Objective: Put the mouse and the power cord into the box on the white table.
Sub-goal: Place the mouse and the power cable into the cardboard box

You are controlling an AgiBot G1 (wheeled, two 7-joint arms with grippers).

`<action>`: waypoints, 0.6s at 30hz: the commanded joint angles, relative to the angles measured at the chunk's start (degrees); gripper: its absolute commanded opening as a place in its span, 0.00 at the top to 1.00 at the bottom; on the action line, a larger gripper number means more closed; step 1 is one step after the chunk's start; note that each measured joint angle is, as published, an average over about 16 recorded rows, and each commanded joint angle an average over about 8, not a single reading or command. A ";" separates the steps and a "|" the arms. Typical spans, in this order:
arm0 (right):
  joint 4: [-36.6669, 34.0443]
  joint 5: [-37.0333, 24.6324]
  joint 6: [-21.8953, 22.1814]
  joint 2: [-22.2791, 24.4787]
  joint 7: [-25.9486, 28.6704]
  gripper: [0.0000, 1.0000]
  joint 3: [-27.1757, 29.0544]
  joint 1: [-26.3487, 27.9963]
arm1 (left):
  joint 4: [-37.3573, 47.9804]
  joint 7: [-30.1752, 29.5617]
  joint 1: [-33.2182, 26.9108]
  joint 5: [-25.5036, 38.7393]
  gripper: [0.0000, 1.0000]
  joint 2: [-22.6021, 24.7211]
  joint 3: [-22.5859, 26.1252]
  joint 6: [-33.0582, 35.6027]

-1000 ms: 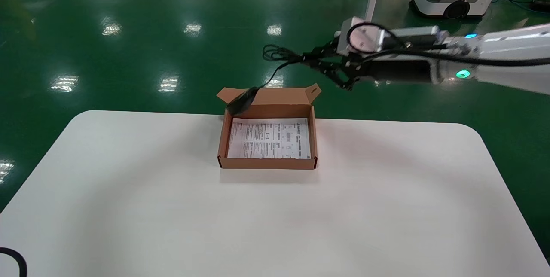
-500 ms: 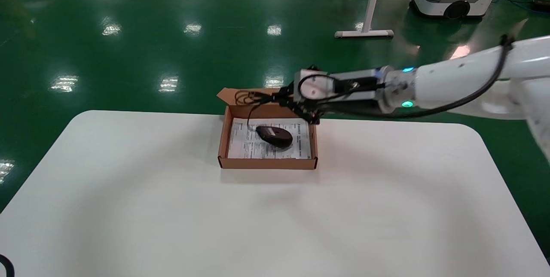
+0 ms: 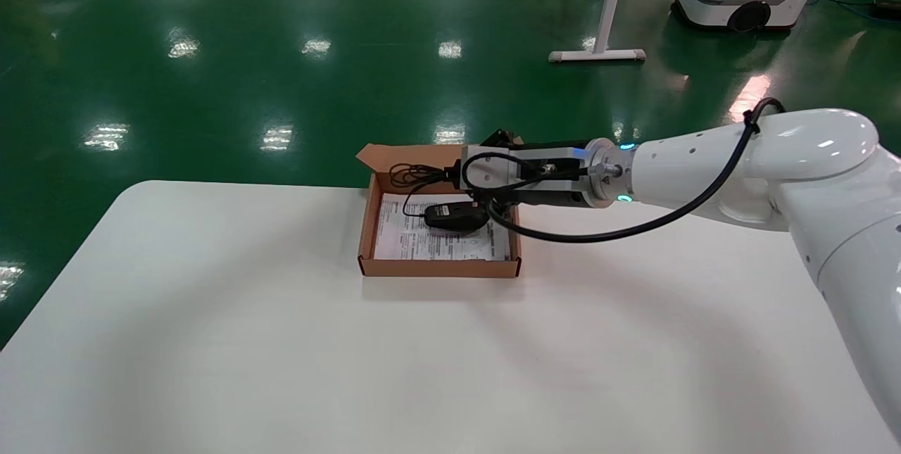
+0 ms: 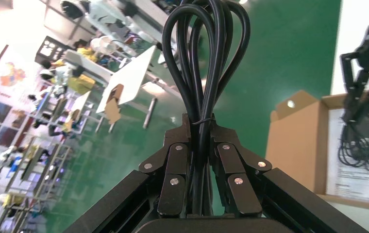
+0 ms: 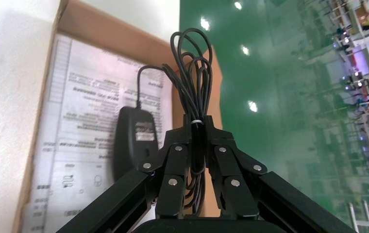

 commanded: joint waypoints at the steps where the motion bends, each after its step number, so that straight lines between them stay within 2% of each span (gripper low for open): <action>1: 1.19 0.12 0.80 0.07 1.11 0.00 -0.76 -0.40 | -0.25 -0.18 -0.02 0.37 1.00 -0.06 0.28 0.36; 8: 2.60 0.94 1.91 0.20 3.23 0.00 -3.13 -0.53 | 0.22 -0.15 1.56 -0.38 1.00 1.57 0.03 0.43; 12: 2.16 1.43 2.64 1.05 3.86 0.00 -3.94 0.75 | 1.72 0.33 3.47 -1.17 1.00 4.01 -0.22 0.37; 18: -1.55 2.11 1.55 6.56 3.67 0.00 -3.52 6.01 | 6.79 0.27 9.45 -3.94 1.00 10.42 -1.60 -1.78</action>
